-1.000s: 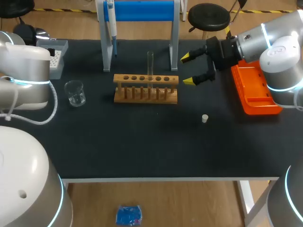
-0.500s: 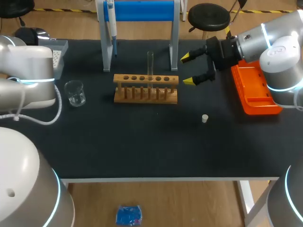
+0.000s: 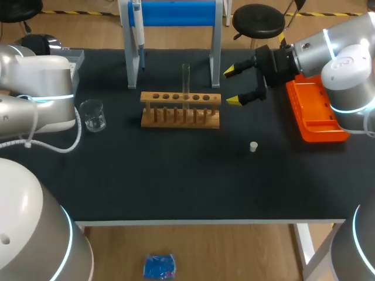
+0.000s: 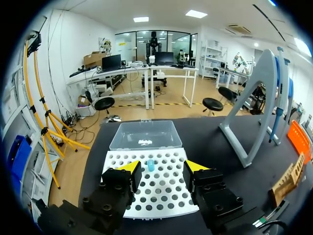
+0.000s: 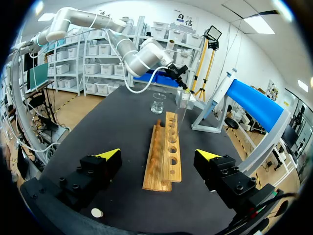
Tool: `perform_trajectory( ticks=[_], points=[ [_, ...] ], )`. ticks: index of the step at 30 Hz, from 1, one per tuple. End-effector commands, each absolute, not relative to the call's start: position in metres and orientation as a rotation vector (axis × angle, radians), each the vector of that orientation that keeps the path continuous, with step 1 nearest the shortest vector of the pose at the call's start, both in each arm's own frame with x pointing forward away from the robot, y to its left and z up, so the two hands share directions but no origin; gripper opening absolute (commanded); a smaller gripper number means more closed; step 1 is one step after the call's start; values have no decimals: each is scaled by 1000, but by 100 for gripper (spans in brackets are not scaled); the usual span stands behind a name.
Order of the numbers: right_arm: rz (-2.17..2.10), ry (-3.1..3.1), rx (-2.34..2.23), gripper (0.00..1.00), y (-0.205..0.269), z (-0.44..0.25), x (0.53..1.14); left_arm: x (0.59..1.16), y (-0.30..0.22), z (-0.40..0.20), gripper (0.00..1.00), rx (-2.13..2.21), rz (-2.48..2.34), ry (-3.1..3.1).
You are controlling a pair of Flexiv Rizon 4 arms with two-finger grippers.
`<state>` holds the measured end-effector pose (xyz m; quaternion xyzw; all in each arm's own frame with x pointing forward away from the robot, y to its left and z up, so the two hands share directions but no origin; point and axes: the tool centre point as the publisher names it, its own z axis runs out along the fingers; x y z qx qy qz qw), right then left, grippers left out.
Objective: Invert the test tube, pick up the pipette, mount the tip to pipette, aspirate from beaker and dispense into the tube, eject the tip, return the pipette, and cap with the stopper.
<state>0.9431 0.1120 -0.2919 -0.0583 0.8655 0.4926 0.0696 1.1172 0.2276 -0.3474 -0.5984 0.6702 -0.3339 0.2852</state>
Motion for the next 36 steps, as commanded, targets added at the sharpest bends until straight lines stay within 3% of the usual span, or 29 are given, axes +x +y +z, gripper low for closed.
perform_trajectory(
  ticks=[1, 36],
  points=[
    [1480, 2606, -175, 100, 112, -291, 942, 1124, 227, -350, 51, -1603, -886, 1784],
    [1480, 2606, -175, 100, 112, -291, 942, 1134, 236, -362, 44, -1647, -850, 1760]
  ],
)
